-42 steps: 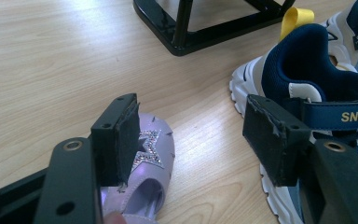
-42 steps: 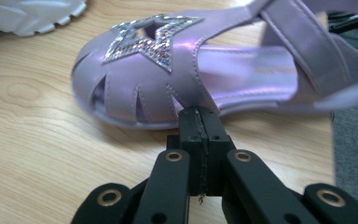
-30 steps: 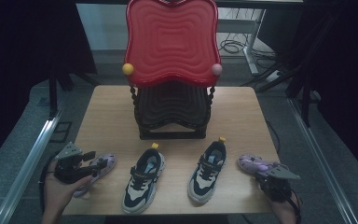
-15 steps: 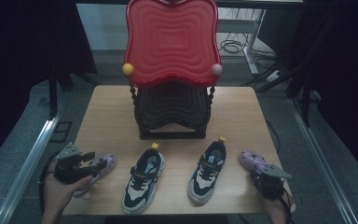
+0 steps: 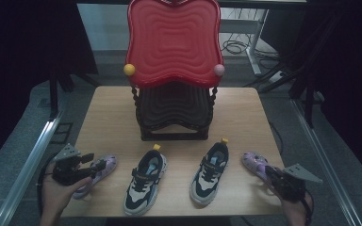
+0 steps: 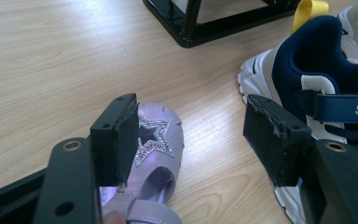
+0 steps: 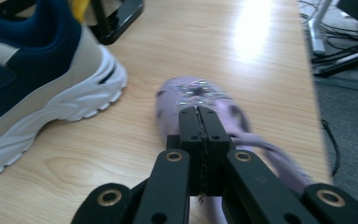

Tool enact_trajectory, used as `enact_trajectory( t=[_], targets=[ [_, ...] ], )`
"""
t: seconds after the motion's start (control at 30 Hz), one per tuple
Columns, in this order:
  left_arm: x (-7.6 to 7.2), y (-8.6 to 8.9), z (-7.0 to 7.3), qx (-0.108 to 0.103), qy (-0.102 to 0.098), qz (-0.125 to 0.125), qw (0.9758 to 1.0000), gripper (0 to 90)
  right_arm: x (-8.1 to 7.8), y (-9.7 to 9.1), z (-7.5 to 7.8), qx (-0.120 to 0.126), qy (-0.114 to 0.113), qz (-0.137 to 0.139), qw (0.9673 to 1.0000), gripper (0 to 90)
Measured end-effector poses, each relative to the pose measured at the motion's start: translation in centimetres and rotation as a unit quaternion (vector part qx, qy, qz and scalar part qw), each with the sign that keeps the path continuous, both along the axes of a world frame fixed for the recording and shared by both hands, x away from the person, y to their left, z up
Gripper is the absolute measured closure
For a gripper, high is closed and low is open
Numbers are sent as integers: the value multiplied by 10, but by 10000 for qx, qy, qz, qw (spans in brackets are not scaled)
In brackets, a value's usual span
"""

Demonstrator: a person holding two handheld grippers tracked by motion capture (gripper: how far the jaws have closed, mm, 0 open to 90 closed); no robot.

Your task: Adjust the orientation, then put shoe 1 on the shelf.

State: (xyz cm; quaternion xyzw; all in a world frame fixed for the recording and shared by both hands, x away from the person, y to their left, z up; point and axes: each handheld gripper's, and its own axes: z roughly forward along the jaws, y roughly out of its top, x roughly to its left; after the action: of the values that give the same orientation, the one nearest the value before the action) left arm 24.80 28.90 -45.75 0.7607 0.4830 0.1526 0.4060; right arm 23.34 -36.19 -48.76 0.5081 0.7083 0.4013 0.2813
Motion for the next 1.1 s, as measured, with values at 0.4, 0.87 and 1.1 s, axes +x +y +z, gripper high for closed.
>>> enact_trajectory(
  t=[0.4, 0.87, 1.1],
  targets=[
    [-1, 5, 3, -13, -55, 108, 9999, 364, -5, -24, 7, 391, -52, 165, 9991, 892],
    [-5, 5, 10, -6, -175, 129, 9998, 366, -12, -30, 12, 451, 111, 386, 9982, 666],
    [-18, 15, 14, -138, -167, 96, 9997, 372, -13, -34, 12, 475, 258, 511, 9972, 591]
  ],
)
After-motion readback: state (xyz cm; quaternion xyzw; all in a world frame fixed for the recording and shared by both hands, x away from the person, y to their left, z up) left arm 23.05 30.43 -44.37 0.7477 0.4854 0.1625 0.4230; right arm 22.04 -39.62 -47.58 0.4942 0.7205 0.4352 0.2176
